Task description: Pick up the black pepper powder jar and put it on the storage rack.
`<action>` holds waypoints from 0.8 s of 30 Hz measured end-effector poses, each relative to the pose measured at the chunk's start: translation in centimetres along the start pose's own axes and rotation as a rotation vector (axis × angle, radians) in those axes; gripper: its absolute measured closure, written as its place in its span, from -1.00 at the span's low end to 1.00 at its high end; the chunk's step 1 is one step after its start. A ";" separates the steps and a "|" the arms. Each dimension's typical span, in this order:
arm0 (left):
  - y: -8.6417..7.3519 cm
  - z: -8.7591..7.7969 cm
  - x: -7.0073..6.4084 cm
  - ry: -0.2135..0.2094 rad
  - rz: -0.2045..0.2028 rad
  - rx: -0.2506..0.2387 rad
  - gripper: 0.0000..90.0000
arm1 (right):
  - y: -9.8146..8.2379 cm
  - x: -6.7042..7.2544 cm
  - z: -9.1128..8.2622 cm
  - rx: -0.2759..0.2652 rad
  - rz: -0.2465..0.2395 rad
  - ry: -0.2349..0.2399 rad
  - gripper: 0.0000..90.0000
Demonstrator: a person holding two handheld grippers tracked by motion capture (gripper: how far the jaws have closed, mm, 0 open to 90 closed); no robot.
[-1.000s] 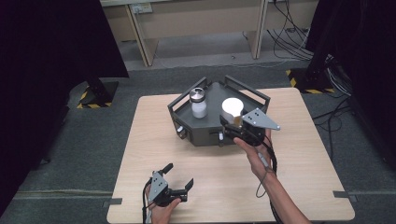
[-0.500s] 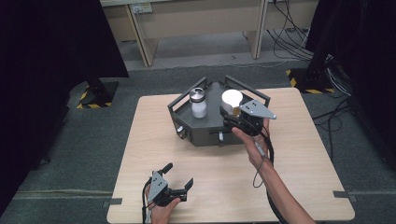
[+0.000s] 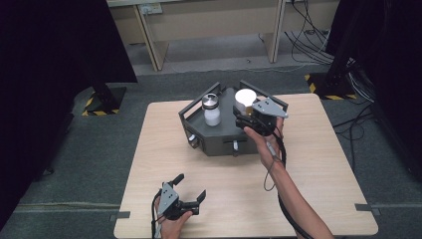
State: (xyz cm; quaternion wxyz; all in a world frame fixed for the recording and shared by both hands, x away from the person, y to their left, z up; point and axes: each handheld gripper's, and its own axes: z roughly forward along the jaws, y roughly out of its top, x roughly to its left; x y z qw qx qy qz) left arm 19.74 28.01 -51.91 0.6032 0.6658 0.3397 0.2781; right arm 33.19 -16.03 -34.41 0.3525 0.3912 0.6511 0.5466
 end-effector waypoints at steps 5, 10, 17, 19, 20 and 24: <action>0.0 0.0 0.0 -0.002 0.000 0.000 -0.99 | -0.2 0.0 1.0 0.005 0.005 -0.008 -0.33; 0.0 0.0 0.0 -0.002 -0.001 -0.002 -0.99 | -0.3 0.2 2.1 0.018 0.007 -0.017 -0.33; 0.0 0.0 0.0 -0.006 0.001 -0.002 -0.99 | -0.6 0.3 3.5 0.032 0.020 -0.031 -0.33; 0.0 0.0 0.0 -0.006 0.001 -0.002 -0.99 | -0.7 0.3 3.8 0.034 0.023 -0.035 -0.33; 0.0 0.0 0.0 -0.007 0.000 -0.002 -0.99 | -0.7 0.4 4.0 0.036 0.022 -0.036 -0.33; 0.0 0.1 0.1 -0.008 -0.001 -0.002 -0.99 | -0.8 0.5 4.5 0.041 0.026 -0.042 -0.33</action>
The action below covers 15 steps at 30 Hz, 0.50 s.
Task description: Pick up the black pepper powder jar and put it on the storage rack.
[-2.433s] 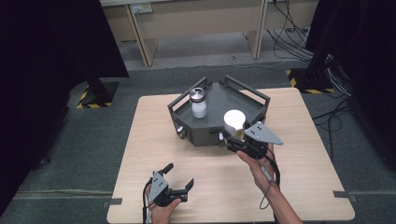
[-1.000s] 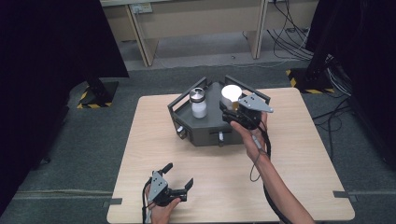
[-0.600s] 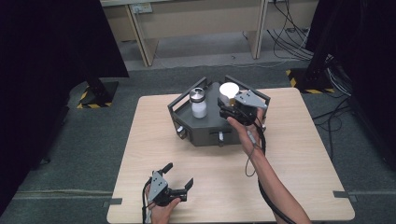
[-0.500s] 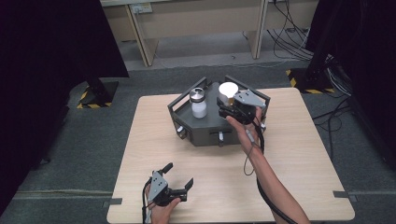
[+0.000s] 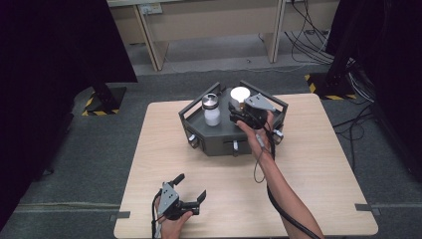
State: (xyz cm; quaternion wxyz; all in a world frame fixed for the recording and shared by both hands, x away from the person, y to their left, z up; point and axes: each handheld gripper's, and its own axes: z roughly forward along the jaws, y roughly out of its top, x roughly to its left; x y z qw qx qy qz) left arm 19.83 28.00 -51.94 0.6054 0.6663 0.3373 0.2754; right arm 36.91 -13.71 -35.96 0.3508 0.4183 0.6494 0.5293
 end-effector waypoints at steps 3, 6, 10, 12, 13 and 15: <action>0.0 0.0 0.0 -0.001 0.001 0.001 -0.99 | 0.0 0.1 0.4 0.000 -0.003 -0.003 -0.33; 0.0 0.0 0.0 -0.002 0.002 0.001 -0.99 | 0.0 0.2 0.6 0.001 -0.007 -0.005 -0.33; 0.0 0.0 0.0 -0.003 0.001 0.002 -0.99 | 0.1 0.4 1.2 0.005 -0.013 -0.009 -0.33; 0.0 0.0 0.0 -0.002 0.003 0.001 -0.99 | 0.2 0.5 1.4 0.012 -0.015 -0.014 -0.33; 0.0 0.0 0.0 -0.002 0.003 0.001 -0.99 | 0.2 0.5 1.5 0.014 -0.014 -0.015 -0.33; 0.0 0.0 0.0 -0.001 0.003 0.001 -0.99 | 0.1 0.5 1.7 0.014 -0.003 -0.019 -0.33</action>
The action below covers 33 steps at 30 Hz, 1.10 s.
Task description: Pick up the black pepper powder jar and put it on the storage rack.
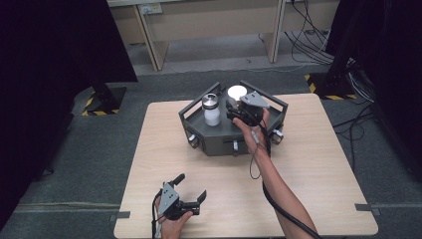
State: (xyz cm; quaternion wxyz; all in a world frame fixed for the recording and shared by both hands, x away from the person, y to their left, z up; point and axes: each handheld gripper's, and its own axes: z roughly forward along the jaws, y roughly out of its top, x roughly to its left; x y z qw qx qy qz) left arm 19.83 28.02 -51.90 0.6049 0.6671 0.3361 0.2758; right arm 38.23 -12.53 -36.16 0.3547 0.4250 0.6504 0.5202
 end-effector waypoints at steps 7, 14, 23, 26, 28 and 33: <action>0.0 0.0 0.0 -0.001 0.001 -0.001 -0.99 | -0.2 0.0 0.2 0.003 0.014 -0.008 -0.33; 0.0 0.0 0.0 0.001 -0.001 -0.002 -0.99 | -0.1 0.0 0.2 0.007 0.009 -0.010 -0.33; 0.0 0.0 -0.1 -0.004 0.003 0.000 -0.99 | 0.1 -0.5 0.0 0.013 0.033 0.012 -0.44; 0.0 0.1 -0.2 -0.007 0.005 0.001 -0.99 | 0.5 -0.6 -0.2 0.023 0.039 0.021 -0.60; 0.0 0.1 -0.2 -0.008 0.007 0.002 -0.99 | 0.9 -0.4 -0.3 0.038 0.036 0.022 -0.74; 0.1 0.0 -0.3 -0.006 0.007 0.000 -0.99 | 1.4 0.0 -1.0 0.046 0.093 0.018 -0.90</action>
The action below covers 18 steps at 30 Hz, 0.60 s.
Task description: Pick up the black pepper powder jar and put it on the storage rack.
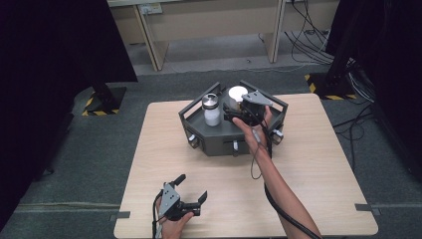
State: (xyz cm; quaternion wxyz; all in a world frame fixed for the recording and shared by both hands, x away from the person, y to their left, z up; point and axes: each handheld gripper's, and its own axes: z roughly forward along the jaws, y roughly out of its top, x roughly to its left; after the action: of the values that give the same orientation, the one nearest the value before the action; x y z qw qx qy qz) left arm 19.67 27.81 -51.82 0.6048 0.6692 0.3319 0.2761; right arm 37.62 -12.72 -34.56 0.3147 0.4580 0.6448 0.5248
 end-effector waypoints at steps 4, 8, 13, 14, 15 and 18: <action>0.0 0.0 -0.1 -0.002 0.003 0.000 -0.99 | 0.1 0.4 -0.5 -0.008 -0.015 0.000 -0.96; 0.0 0.0 -0.1 -0.004 0.004 -0.002 -0.99 | 0.2 0.6 -1.0 -0.011 0.003 -0.004 -0.99; 0.0 0.0 -0.1 -0.003 0.004 -0.003 -0.99 | 0.2 0.5 -1.6 -0.014 0.004 0.006 -0.99; 0.0 0.0 -0.2 -0.003 0.005 -0.003 -0.99 | 0.2 0.5 -1.8 -0.015 0.005 0.010 -0.99; 0.0 0.0 -0.2 -0.003 0.006 -0.003 -0.99 | 0.1 0.4 -1.9 -0.016 0.004 0.014 -0.99; 0.0 0.0 -0.2 -0.002 0.007 -0.002 -0.99 | 0.0 0.4 -2.3 -0.018 0.004 0.021 -0.99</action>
State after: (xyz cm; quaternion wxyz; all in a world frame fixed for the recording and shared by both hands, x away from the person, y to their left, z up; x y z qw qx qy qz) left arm 19.58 27.66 -51.80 0.6049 0.6699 0.3288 0.2779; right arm 35.43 -13.26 -33.94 0.3111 0.4507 0.6424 0.5361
